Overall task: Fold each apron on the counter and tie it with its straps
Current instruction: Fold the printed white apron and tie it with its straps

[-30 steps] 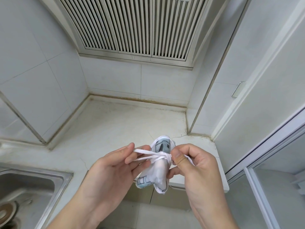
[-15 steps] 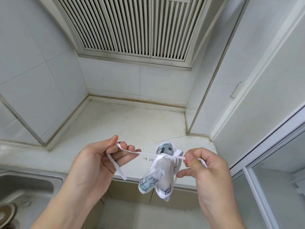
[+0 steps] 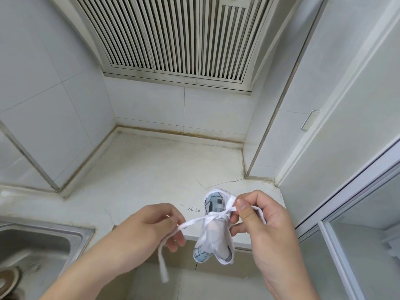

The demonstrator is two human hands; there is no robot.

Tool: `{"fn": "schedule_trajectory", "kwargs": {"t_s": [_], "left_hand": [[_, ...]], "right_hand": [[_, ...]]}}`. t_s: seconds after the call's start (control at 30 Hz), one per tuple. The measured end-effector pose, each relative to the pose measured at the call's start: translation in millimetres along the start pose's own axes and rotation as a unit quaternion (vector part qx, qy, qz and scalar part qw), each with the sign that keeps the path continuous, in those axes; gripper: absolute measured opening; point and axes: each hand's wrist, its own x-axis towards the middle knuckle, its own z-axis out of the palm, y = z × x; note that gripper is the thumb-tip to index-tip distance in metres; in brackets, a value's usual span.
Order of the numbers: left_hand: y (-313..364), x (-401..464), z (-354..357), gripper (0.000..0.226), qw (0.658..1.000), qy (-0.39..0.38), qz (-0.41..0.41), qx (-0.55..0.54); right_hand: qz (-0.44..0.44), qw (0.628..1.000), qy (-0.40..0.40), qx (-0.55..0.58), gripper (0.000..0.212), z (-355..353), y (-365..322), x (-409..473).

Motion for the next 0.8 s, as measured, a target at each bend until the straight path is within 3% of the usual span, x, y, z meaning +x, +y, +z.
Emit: {"fn": "schedule_trajectory", "kwargs": {"t_s": [0.23,0.53,0.63,0.8], "left_hand": [[-3.6,-5.7,3.7,0.027,0.993,-0.075,0.091,-0.016],[-1.8,-12.3,2.1,0.034,0.926,-0.112,0.244,-0.266],[9.6,-9.8,13.0,0.032,0.942,-0.041,0.22,-0.249],[15.6,-3.4,33.2,0.034,0.98,0.136,0.13,-0.069]], "right_hand": [[0.01,1.0,-0.014,-0.015,0.027,1.8,2.2,-1.8],[-0.011,0.99,-0.027,-0.138,0.022,5.1,7.2,-3.0],[-0.009,0.987,-0.044,-0.155,0.02,10.8,6.6,-4.8],[-0.044,0.982,-0.104,-0.151,0.015,19.6,2.5,-11.8]]}}
